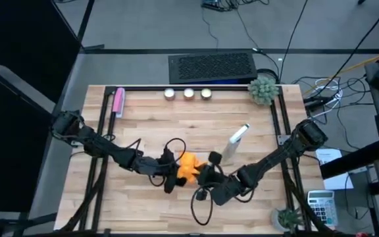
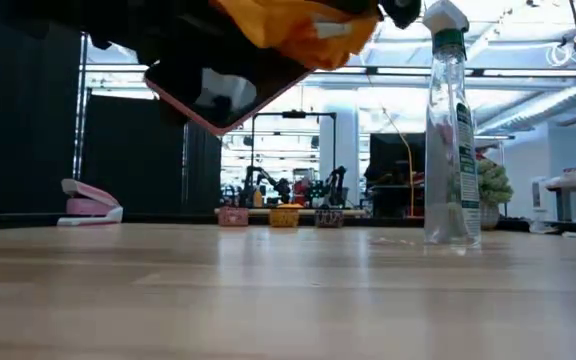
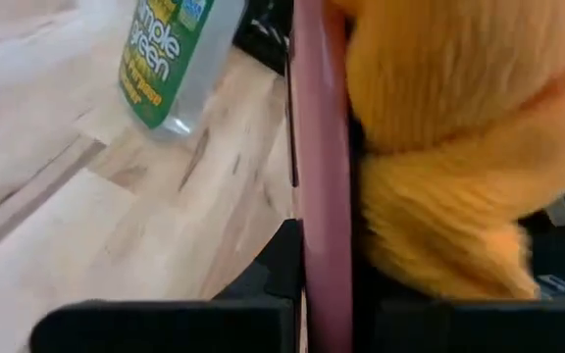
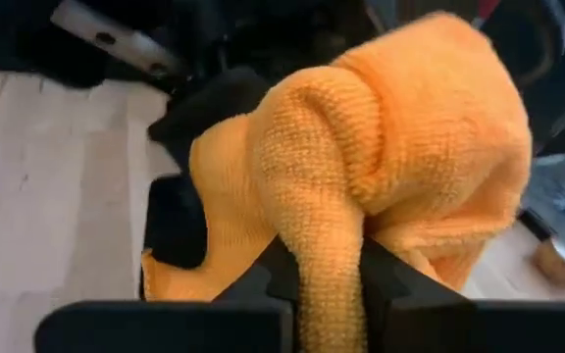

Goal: Apply microfiber cloth
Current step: Wipe the front side of the pink cellphone using the orange microfiber cloth

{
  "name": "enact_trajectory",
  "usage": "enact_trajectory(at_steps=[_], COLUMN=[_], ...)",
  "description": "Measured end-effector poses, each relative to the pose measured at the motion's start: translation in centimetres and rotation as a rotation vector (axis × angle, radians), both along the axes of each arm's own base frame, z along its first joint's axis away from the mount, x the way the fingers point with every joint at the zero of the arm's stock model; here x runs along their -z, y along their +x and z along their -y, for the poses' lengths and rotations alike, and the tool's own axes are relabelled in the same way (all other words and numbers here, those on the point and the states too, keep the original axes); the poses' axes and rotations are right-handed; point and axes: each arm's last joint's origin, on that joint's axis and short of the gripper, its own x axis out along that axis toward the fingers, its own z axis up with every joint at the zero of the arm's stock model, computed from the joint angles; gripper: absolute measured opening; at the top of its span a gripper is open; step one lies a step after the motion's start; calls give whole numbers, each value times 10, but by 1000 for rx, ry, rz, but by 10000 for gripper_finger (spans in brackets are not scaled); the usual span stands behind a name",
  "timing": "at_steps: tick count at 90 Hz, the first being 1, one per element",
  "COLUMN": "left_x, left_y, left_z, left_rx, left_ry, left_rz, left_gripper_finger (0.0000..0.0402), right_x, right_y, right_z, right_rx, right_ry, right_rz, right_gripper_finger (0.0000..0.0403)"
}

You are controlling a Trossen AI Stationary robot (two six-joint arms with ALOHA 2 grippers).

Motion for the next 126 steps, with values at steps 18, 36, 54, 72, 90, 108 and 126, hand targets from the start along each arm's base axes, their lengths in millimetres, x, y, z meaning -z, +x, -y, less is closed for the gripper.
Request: enact_trajectory(at_steps=[18,36,54,72,90,108,126], left_x=[-4,-3,-2,-6,-4,-1,-7], left_y=[1,2,2,2,2,2,3], left_z=[0,-1,-2,-2,-1,-3,-4], left_rx=[-15,-12,-3,-14,6,9,-17], left_ry=[-6,-1,1,-10,-7,-1,6], left_rz=[38,24,17,52,26,12,53], left_gripper_finger=[12,12,12,12,12,12,12], right_x=[-16,-20,-3,-18,-19,1,-17], right_y=[-6,11,-5,-9,4,-8,-22], right_z=[3,16,3,10,16,4,14], right_rx=[46,-13,27,76,23,32,95], right_ry=[-98,-40,-21,-91,-19,4,-75], right_rz=[35,71,-19,22,51,-48,-41], right_gripper_finger=[22,24,22,23,23,24,24])
